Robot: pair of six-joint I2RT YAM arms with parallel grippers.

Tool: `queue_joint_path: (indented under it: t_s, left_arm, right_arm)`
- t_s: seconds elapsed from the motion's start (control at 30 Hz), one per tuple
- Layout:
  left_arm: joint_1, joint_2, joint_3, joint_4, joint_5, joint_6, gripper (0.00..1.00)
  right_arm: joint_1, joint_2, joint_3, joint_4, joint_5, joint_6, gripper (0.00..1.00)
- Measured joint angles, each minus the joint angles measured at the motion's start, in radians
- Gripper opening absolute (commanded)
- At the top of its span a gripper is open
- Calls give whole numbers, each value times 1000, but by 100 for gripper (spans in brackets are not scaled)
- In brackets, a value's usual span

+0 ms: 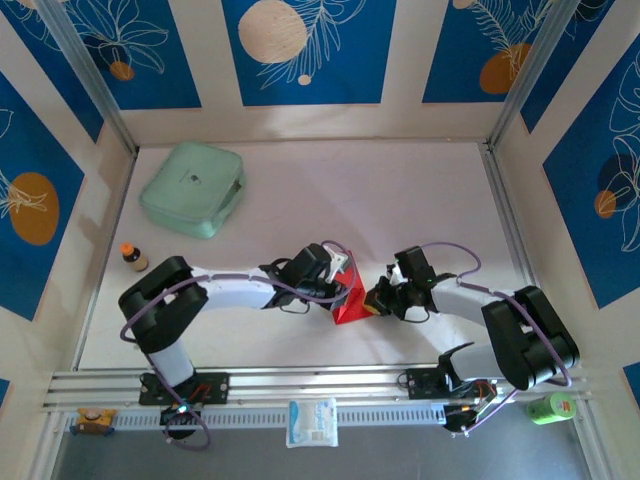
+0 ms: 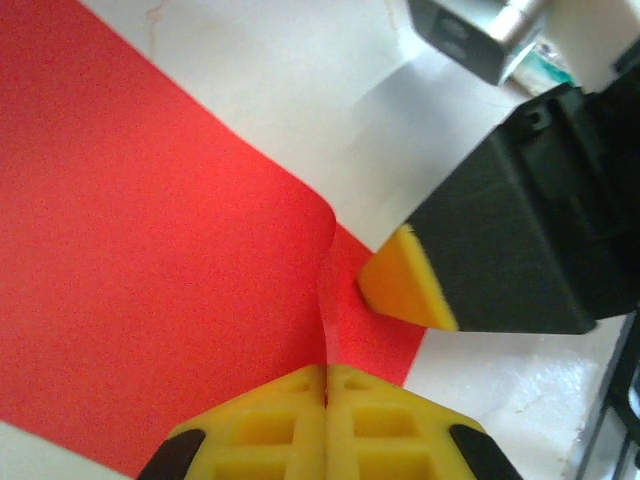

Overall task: Fold a paper plane with a square sheet of paper (pick it up from the middle)
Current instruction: Fold the triangle a second time at the center of the table.

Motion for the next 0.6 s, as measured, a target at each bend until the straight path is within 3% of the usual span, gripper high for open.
queue_joint_path:
  t_s: [0.6]
  left_arm:
    - [30, 21, -10, -41, -25, 27, 0]
  right_arm:
    - [28, 0, 4, 5, 18, 0, 0]
